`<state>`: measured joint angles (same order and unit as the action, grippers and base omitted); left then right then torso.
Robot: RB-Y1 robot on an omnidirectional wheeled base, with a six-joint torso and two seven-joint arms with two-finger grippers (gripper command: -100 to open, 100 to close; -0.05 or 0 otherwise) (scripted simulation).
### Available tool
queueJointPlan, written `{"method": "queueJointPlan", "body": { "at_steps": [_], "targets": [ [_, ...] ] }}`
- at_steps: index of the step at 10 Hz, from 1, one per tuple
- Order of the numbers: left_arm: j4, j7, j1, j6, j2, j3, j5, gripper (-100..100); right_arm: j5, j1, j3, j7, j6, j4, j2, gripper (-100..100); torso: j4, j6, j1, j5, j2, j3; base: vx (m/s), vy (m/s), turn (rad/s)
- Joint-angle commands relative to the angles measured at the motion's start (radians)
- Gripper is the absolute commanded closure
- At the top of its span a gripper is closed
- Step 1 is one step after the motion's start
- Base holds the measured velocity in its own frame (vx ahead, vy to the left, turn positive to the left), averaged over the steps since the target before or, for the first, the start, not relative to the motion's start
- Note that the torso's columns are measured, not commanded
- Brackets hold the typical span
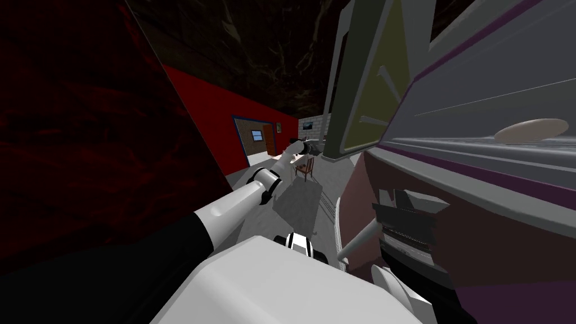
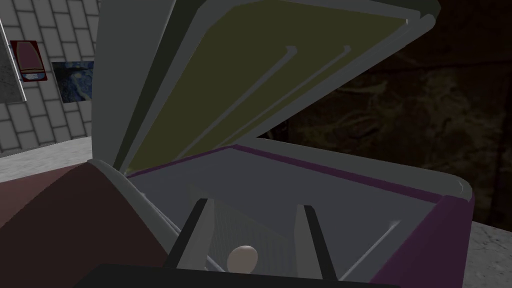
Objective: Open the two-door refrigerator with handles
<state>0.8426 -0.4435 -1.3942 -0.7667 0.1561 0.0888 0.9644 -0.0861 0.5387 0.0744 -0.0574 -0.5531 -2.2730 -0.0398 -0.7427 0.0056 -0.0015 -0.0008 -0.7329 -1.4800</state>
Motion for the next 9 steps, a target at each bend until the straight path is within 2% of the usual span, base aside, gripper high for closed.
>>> {"method": "queueJointPlan", "body": {
  "at_steps": [1, 2, 4, 5, 6, 7, 9],
  "targets": [
    [-0.014, 0.037, -0.032, 0.003, -0.014, -0.003, 0.042, 100, 0.0, 0.0, 0.0, 0.0, 0.0, 0.0, 0.0, 0, 0.0, -0.002, -0.004, -0.001, -0.005, 0.003, 0.222, 0.174, -0.083],
    [-0.004, 0.047, -0.032, -0.006, -0.022, 0.0, 0.058, 100, 0.0, 0.0, 0.0, 0.0, 0.0, 0.0, 0.0, 0, -0.001, -0.001, -0.006, -0.002, -0.005, 0.004, 0.301, 0.214, -0.101],
    [-0.004, 0.047, -0.032, -0.006, -0.022, 0.0, 0.058, 100, 0.0, 0.0, 0.0, 0.0, 0.0, 0.0, 0.0, 0, -0.002, 0.003, -0.011, -0.003, -0.004, 0.002, 0.204, 0.16, -0.033],
    [0.007, 0.057, -0.033, -0.015, -0.03, 0.004, 0.074, 100, 0.0, 0.0, 0.0, 0.0, 0.0, 0.0, 0.0, 0, -0.002, 0.001, -0.015, -0.004, -0.011, 0.007, 0.147, 0.124, -0.065],
    [0.018, 0.067, -0.034, -0.025, -0.037, 0.007, 0.091, 100, 0.0, 0.0, 0.0, 0.0, 0.0, 0.0, 0.0, 0, -0.003, 0.003, -0.013, -0.004, -0.01, 0.007, 0.301, 0.237, -0.13],
    [0.018, 0.067, -0.034, -0.025, -0.037, 0.007, 0.091, 100, 0.0, 0.0, 0.0, 0.0, 0.0, 0.0, 0.0, 0, -0.004, 0.004, -0.007, -0.002, -0.003, 0.002, 0.246, 0.207, -0.052],
    [0.04, 0.086, -0.035, -0.043, -0.053, 0.014, 0.124, 100, 0.0, 0.0, 0.0, 0.0, 0.0, 0.0, 0.0, 0, -0.004, 0.003, -0.01, -0.003, -0.008, 0.005, 0.226, 0.198, -0.122]
  ]
}}
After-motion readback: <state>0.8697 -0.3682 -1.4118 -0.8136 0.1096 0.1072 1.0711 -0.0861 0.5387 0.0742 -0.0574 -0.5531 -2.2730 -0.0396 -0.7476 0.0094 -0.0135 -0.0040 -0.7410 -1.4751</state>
